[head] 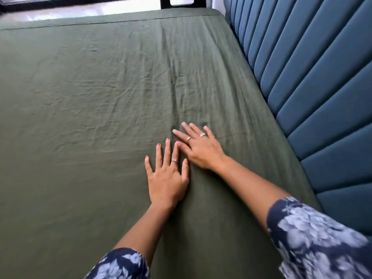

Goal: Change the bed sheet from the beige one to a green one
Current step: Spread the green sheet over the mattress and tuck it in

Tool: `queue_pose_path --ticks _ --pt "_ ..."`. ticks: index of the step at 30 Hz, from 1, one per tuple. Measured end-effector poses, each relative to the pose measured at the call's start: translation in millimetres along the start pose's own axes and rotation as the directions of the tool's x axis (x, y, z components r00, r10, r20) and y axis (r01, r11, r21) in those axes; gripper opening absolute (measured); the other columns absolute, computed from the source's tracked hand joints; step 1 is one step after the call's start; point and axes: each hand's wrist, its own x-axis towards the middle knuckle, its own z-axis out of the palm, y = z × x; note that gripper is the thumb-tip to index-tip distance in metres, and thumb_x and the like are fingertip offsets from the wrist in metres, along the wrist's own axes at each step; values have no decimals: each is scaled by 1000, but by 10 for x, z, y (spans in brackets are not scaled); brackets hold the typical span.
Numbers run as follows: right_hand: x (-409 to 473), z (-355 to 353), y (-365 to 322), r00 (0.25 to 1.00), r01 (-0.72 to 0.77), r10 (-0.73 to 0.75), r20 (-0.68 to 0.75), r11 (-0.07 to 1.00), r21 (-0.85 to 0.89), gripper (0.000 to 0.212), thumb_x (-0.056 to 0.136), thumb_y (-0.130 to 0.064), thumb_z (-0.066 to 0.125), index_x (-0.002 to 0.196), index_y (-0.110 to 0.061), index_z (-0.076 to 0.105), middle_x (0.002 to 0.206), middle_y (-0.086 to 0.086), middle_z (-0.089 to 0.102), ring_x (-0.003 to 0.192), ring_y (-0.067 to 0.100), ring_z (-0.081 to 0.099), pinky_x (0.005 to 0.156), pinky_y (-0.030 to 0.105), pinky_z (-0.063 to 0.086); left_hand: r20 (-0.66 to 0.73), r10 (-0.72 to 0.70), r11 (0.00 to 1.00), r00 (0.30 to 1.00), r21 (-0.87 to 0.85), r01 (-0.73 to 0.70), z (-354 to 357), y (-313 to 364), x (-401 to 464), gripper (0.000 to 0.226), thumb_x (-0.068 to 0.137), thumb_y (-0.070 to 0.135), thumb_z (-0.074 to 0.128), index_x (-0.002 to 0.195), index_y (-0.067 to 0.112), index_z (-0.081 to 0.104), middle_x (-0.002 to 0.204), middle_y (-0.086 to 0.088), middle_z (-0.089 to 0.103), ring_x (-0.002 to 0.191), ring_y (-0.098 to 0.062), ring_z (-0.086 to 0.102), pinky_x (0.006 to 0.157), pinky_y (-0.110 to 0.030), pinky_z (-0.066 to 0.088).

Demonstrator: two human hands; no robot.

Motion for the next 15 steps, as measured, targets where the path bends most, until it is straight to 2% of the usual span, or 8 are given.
queue_pose_path --ticks 2,4,7,9,11,12,13,15 --pt "133 -86 368 992 -119 119 -30 993 -23 51 99 -55 21 149 -45 12 160 -11 2 147 9 2 117 42 -1 -34 -3 1000 999 -10 3 17 4 3 64 91 55 8 152 36 9 159 11 0 148 -12 -1 116 -47 -4" --pt "177 -201 863 939 -331 331 -91 943 6 54 98 -57 21 150 -42 12 161 -10 1 147 10 2 117 42 -1 -70 2 1000 998 -6 -3 41 8 -3 61 93 52 17 151 33 19 159 9 10 147 -15 9 115 -49 2" --pt "178 -403 1449 801 -584 593 -86 805 107 63 99 -53 23 153 -23 10 161 -1 2 148 16 6 119 39 5 -77 14 1000 997 17 -13 66 7 -9 60 93 49 25 150 29 27 158 4 19 145 -19 19 114 -52 10" --pt "293 -504 1507 696 -699 714 -74 698 157 67 100 -48 26 153 -9 11 161 9 7 147 24 12 117 39 12 -66 13 1000 998 15 -12 76 3 2 60 93 48 26 150 28 28 158 3 21 145 -19 21 114 -53 11" --pt "478 -556 1336 614 -765 784 -92 620 172 70 100 -47 30 151 -2 14 158 20 6 146 32 10 116 44 11 -66 8 1000 998 19 -7 77 0 5 61 92 48 25 150 28 28 158 4 21 145 -18 19 114 -53 12" --pt "565 -566 1209 630 -751 770 -104 638 170 71 99 -47 31 151 -2 13 158 22 3 146 35 5 117 47 6 -65 7 1000 998 22 -5 78 4 1 61 92 48 25 150 28 28 158 4 21 146 -17 18 115 -52 12" --pt "654 -531 1078 689 -699 715 -121 699 150 72 99 -49 32 152 -4 12 158 22 -1 146 36 0 116 49 1 -62 5 1000 998 25 -3 88 -3 6 61 92 47 26 150 28 28 158 5 21 146 -17 18 115 -52 13" --pt "798 -416 868 850 -498 502 -157 864 69 70 98 -52 30 153 -14 8 159 16 -7 147 31 -6 115 51 -7 -62 1 1000 998 20 0 96 -11 -9 61 91 47 27 149 29 30 158 5 21 145 -15 18 114 -52 13"
